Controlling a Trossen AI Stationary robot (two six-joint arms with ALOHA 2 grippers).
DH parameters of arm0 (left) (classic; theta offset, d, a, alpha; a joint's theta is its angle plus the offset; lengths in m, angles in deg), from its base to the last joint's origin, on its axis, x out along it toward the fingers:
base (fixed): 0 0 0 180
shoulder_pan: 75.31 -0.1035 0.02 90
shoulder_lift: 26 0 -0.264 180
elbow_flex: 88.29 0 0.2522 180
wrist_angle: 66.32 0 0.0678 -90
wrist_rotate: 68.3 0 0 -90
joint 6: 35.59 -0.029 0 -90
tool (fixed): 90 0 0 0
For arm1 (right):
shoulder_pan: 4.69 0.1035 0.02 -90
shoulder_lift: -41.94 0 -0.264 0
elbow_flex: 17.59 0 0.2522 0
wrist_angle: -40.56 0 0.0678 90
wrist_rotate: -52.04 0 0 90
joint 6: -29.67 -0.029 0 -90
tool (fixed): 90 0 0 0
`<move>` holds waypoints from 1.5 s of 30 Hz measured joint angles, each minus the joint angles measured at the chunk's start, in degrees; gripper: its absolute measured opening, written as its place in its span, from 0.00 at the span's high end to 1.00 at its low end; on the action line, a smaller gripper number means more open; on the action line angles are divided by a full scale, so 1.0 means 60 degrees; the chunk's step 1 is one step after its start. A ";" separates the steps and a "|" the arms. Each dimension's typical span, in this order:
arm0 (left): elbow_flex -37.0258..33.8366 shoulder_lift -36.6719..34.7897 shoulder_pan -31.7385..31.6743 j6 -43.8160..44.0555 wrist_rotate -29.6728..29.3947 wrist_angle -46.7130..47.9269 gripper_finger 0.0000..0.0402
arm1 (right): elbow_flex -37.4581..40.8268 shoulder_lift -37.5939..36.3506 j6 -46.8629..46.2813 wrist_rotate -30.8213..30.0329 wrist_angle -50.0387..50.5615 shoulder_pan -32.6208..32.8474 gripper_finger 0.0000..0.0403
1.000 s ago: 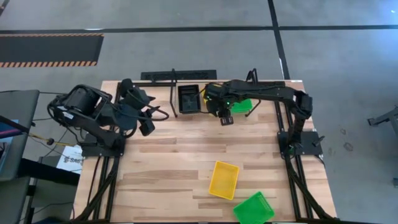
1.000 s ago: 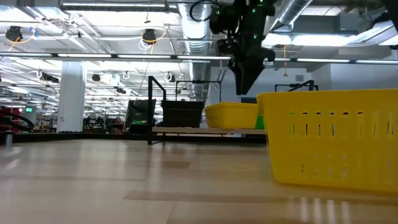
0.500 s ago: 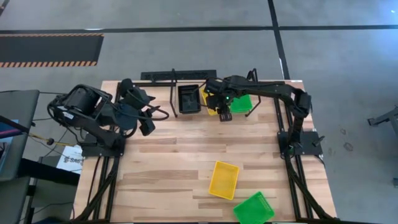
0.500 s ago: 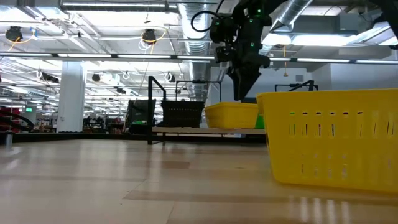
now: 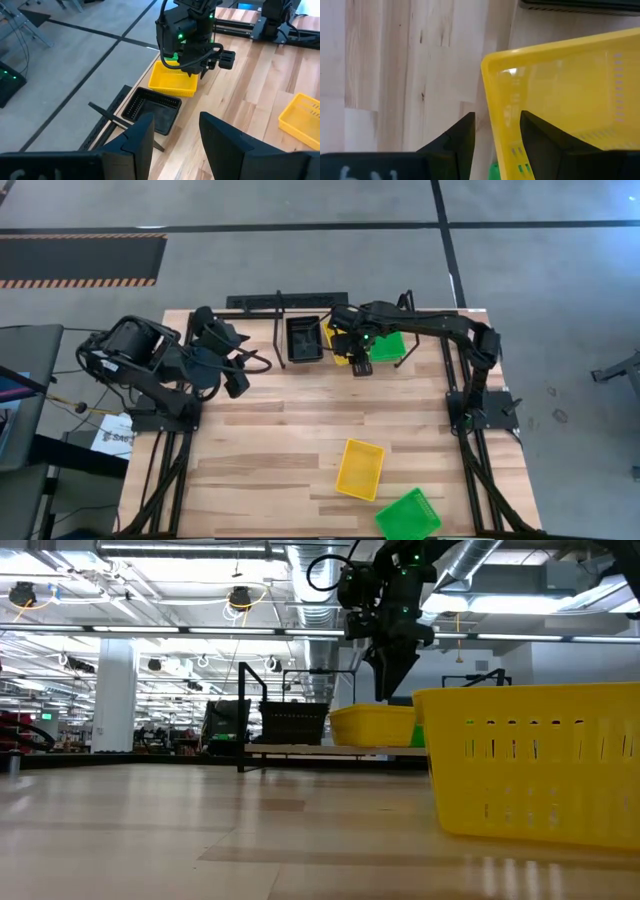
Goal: Stack baskets on shelf by color
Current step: Adjust the stacked bins on the shelf
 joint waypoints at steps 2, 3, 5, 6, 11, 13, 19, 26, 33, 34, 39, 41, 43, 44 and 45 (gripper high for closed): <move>0.0000 0.0000 0.0000 0.0002 0.0002 0.0000 0.64 | 0.0000 0.0000 0.0000 0.0037 -0.0004 -0.0020 0.56; 0.0000 0.0000 0.0000 0.0004 0.0004 0.0000 0.64 | 0.0000 0.0000 -0.0002 0.0138 -0.0002 -0.0023 0.56; 0.0000 0.0000 0.0000 0.0007 0.0004 0.0000 0.64 | 0.0000 0.0000 -0.0007 0.0311 -0.0014 -0.0023 0.56; 0.0000 0.0000 0.0000 0.0011 0.0004 0.0000 0.64 | 0.0000 0.0000 -0.0010 0.0322 -0.0036 -0.0023 0.56; 0.0000 0.0000 0.0000 0.0031 0.0008 0.0000 0.64 | 0.0000 0.0121 -0.0015 0.0342 -0.0215 -0.0023 0.56; 0.0000 0.0000 0.0000 0.0080 0.0018 0.0000 0.64 | 0.0056 0.0219 -0.0020 0.0342 -0.0205 -0.0035 0.56; 0.0000 0.0004 0.0000 0.0131 0.0062 -0.0003 0.64 | 0.0487 0.0200 -0.0064 0.0339 -0.0417 -0.0067 0.56; 0.0000 0.0004 0.0000 0.0127 0.0058 -0.0001 0.64 | 0.0481 0.0197 -0.0050 0.0323 -0.0537 -0.0288 0.56; 0.0000 0.0004 0.0000 0.0127 0.0058 -0.0003 0.64 | 0.0481 0.0197 -0.0072 0.0428 -0.0783 -0.0457 0.57; 0.0000 0.0004 0.0000 0.0127 0.0058 0.0000 0.64 | 0.0481 0.0197 -0.0069 0.0433 -0.0796 -0.0463 0.57; 0.0000 0.0004 0.0000 0.0127 0.0055 -0.0003 0.64 | 0.0597 0.0186 -0.0073 0.0477 -0.1060 -0.0467 0.58; 0.0000 0.0004 0.0000 0.0127 0.0055 -0.0002 0.64 | 0.0799 0.0182 -0.0099 0.0495 -0.1141 -0.0467 0.57; 0.0000 0.0004 -0.0003 0.0127 0.0048 0.0000 0.64 | 0.0993 0.0186 -0.0098 0.0495 -0.1115 -0.0467 0.57; 0.0000 0.0004 0.0000 0.0127 0.0047 -0.0001 0.64 | 0.1078 0.0186 -0.0101 0.0495 -0.1142 -0.0464 0.57; 0.0000 0.0004 0.0000 0.0127 0.0047 -0.0002 0.64 | 0.1138 0.0186 -0.0102 0.0495 -0.1165 -0.0458 0.57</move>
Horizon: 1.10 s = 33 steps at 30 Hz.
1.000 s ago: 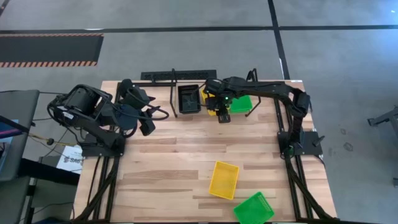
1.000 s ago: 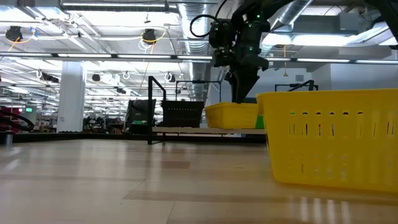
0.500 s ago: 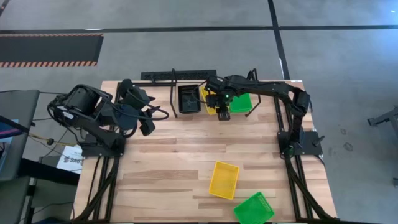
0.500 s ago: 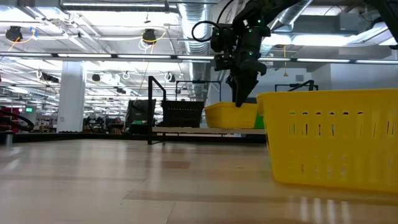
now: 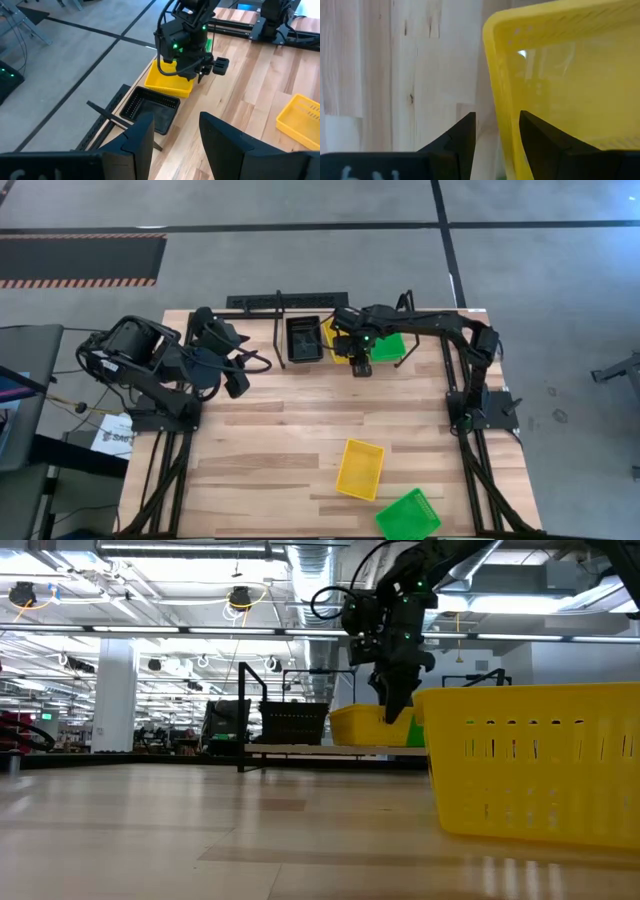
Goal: Stack baskets on shelf by color
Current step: Adjust the stacked bins on the shelf
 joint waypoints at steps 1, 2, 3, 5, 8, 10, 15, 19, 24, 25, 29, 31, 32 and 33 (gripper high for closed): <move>0.0000 0.0000 0.0000 0.0002 -0.0001 0.0002 0.64 | 0.0060 0.0000 -0.0038 0.0000 -0.0073 0.0018 0.58; 0.0000 0.0000 0.0000 0.0000 -0.0007 -0.0001 0.64 | 0.0090 0.0000 -0.0077 0.0000 -0.0131 0.0023 0.58; 0.0000 0.0000 -0.0003 0.0000 -0.0011 0.0001 0.64 | 0.0097 0.0001 -0.0141 0.0000 -0.0142 0.0023 0.59; 0.0000 0.0000 -0.0003 0.0000 -0.0014 -0.0001 0.64 | 0.0097 0.0000 -0.0310 -0.0002 -0.0169 0.0016 0.60; 0.0000 0.0000 0.0000 0.0019 -0.0011 0.0002 0.64 | 0.0097 0.0000 -0.0648 -0.0004 -0.0185 0.0016 0.64; 0.0000 0.0000 -0.0002 0.0081 -0.0012 0.0001 0.64 | 0.0097 0.0000 -0.0916 -0.0004 -0.0225 0.0016 0.70; 0.0000 0.0000 0.0000 0.0102 -0.0011 0.0002 0.64 | 0.0097 0.0000 -0.1438 -0.0018 -0.0393 0.0099 0.90; 0.0000 0.0000 0.0000 0.0106 -0.0011 0.0002 0.64 | 0.0093 -0.0004 -0.2062 -0.0086 -0.0572 0.0279 0.97; 0.0000 0.0000 0.0000 0.0106 -0.0011 0.0002 0.64 | 0.0093 -0.0004 -0.2109 -0.0076 -0.0919 0.0541 0.93; 0.0000 0.0000 -0.0004 0.0106 -0.0011 0.0002 0.64 | 0.0093 -0.0004 -0.1952 -0.0073 -0.0908 0.0597 0.93; 0.0000 0.0000 -0.0002 0.0104 -0.0009 0.0000 0.64 | 0.0097 -0.0004 -0.1477 -0.0066 -0.0901 0.0784 0.97; 0.0000 0.0000 0.0000 0.0104 -0.0006 0.0000 0.64 | 0.0097 0.0000 -0.1415 -0.0062 -0.0893 0.0784 0.98; 0.0000 0.0000 -0.0001 0.0106 -0.0004 0.0002 0.64 | 0.0097 0.0000 -0.1406 -0.0051 -0.0890 0.0770 0.97; 0.0000 0.0000 0.0000 0.0106 0.0000 0.0002 0.64 | 0.0097 0.0000 -0.1406 -0.0027 -0.0890 0.0724 0.96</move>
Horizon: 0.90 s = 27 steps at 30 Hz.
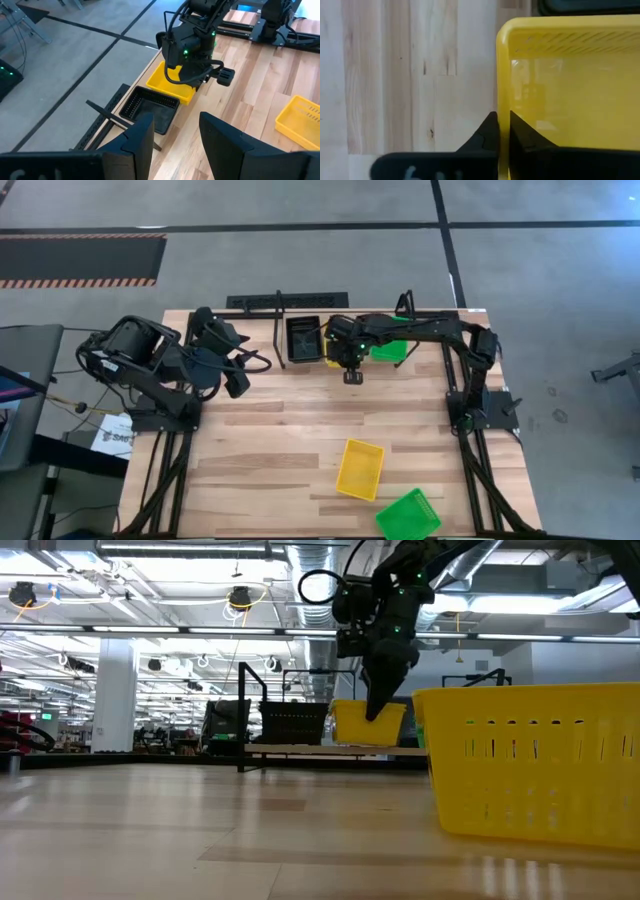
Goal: Stack baskets on shelf by color
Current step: Adjust the stacked bins on the shelf
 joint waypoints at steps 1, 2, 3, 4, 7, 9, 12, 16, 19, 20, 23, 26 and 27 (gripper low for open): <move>0.0000 0.0000 -0.0004 0.0000 0.0018 0.0000 0.64 | 0.0000 0.0000 0.0015 0.0033 0.0000 -0.0048 0.94; 0.0000 0.0000 -0.0002 0.0000 0.0037 0.0000 0.64 | 0.0000 0.0000 0.0029 0.0032 -0.0004 -0.0094 0.92; 0.0000 0.0000 -0.0004 0.0000 0.0073 0.0000 0.64 | 0.0000 0.0000 0.0088 0.0034 0.0008 -0.0125 0.90; 0.0000 0.0000 -0.0001 0.0002 0.0102 -0.0001 0.64 | 0.0000 0.0004 0.0156 0.0033 0.0033 -0.0170 0.88; 0.0000 0.0000 -0.0003 0.0020 0.0200 0.0000 0.64 | 0.0000 0.0011 0.0175 0.0030 0.0051 -0.0249 0.84; 0.0000 0.0000 -0.0002 0.0036 0.0204 0.0000 0.64 | 0.0000 0.0011 0.0214 0.0033 0.0077 -0.0300 0.82; 0.0000 0.0000 -0.0002 0.0036 0.0204 -0.0002 0.64 | 0.0004 0.0011 0.0425 0.0029 0.0066 -0.0298 0.81; 0.0000 0.0000 0.0000 0.0036 0.0204 0.0000 0.64 | 0.0004 0.0011 0.0495 -0.0137 0.0051 -0.0271 0.78; 0.0000 0.0000 0.0000 0.0036 0.0204 0.0000 0.64 | 0.0004 0.0011 0.0496 -0.0271 0.0046 -0.0271 0.73; 0.0000 0.0000 0.0000 0.0036 0.0204 0.0000 0.64 | 0.0004 0.0011 0.0495 -0.0276 0.0032 -0.0271 0.71; 0.0000 0.0000 -0.0003 0.0036 0.0204 0.0000 0.64 | -0.0083 0.0011 0.0441 -0.0292 0.0115 -0.0264 0.64; 0.0000 0.0000 -0.0002 0.0036 0.0205 0.0000 0.64 | -0.0445 0.0011 0.0441 -0.0304 0.0223 -0.0231 0.56; 0.0000 0.0000 -0.0004 0.0036 0.0207 0.0000 0.64 | -0.0607 0.0008 0.0441 -0.0305 0.0283 -0.0215 0.54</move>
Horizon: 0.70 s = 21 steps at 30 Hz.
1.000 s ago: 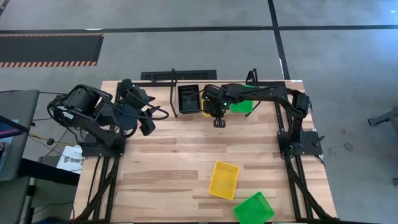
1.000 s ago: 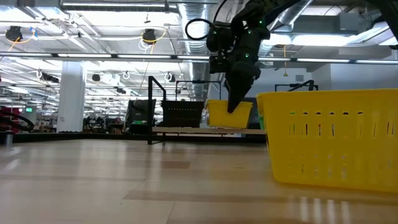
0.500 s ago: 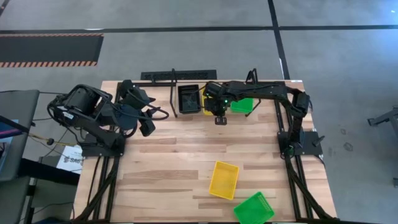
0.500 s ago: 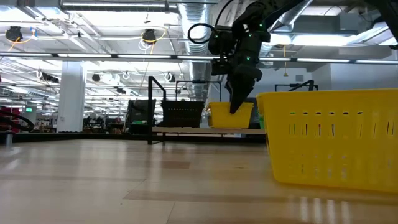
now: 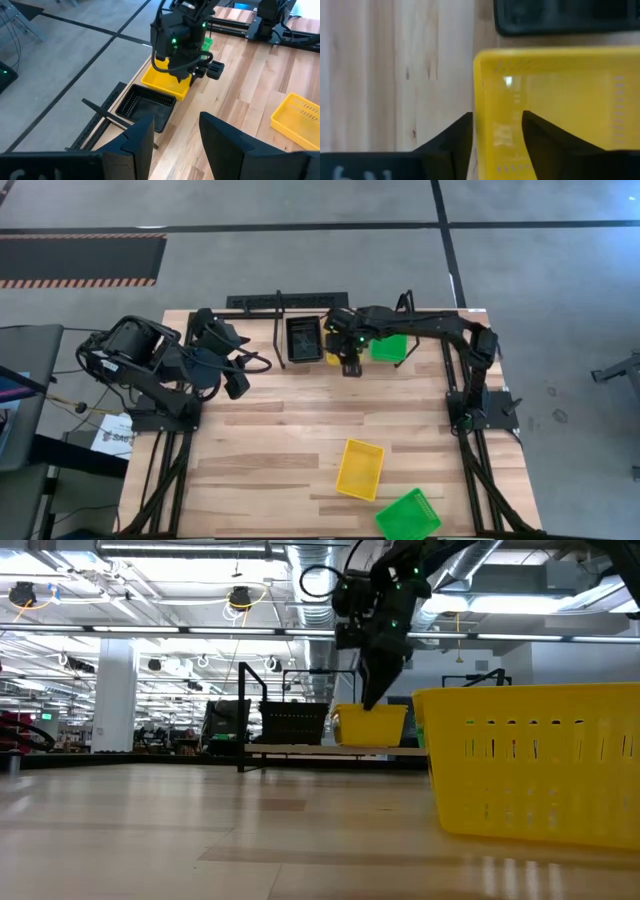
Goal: Stack baskets on shelf by color
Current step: Adjust the stacked bins on the shelf
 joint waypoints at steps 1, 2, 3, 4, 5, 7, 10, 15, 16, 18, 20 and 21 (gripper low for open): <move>0.0000 0.0000 0.0000 0.0000 0.0000 0.0000 0.64 | -0.0188 0.0002 0.0000 0.0002 0.0136 0.0014 0.52; 0.0000 0.0000 0.0004 0.0000 0.0000 0.0000 0.64 | -0.0417 0.0001 -0.0030 0.0004 0.0324 0.0047 0.51; 0.0000 0.0000 0.0002 0.0000 0.0000 0.0000 0.64 | -0.0679 0.0001 -0.0066 0.0004 0.0517 0.0078 0.49; 0.0000 0.0000 0.0004 0.0000 0.0000 0.0000 0.64 | -0.0925 -0.0011 -0.0120 0.0004 0.0749 0.0089 0.48; 0.0000 0.0000 0.0004 0.0000 0.0000 0.0000 0.64 | -0.1164 -0.0016 -0.0177 0.0004 0.1051 0.0106 0.47; 0.0000 0.0000 0.0004 0.0000 0.0008 0.0000 0.64 | -0.1566 -0.0016 -0.0294 0.0004 0.1821 0.0137 0.46; 0.0000 0.0000 0.0002 0.0000 0.0026 -0.0001 0.64 | -0.1856 -0.0021 -0.0600 -0.0170 0.3159 0.0038 0.46; 0.0000 0.0000 0.0004 -0.0093 0.0025 0.0000 0.64 | -0.1732 -0.0031 -0.1294 -0.0241 0.5298 -0.0387 0.47; 0.0000 0.0000 0.0004 -0.0149 0.0025 -0.0001 0.64 | -0.1656 -0.0030 -0.1409 -0.0244 0.5505 -0.0482 0.46; 0.0000 0.0000 0.0002 -0.0206 0.0024 0.0000 0.64 | -0.1504 -0.0012 -0.1700 -0.0252 0.5812 -0.0678 0.46; 0.0000 0.0000 0.0000 -0.0208 0.0022 0.0000 0.64 | -0.1365 -0.0073 -0.1909 -0.0249 0.6013 -0.0886 0.46; 0.0000 0.0000 0.0000 -0.0211 0.0022 0.0000 0.64 | -0.1295 -0.0120 -0.1944 -0.0246 0.6095 -0.0960 0.46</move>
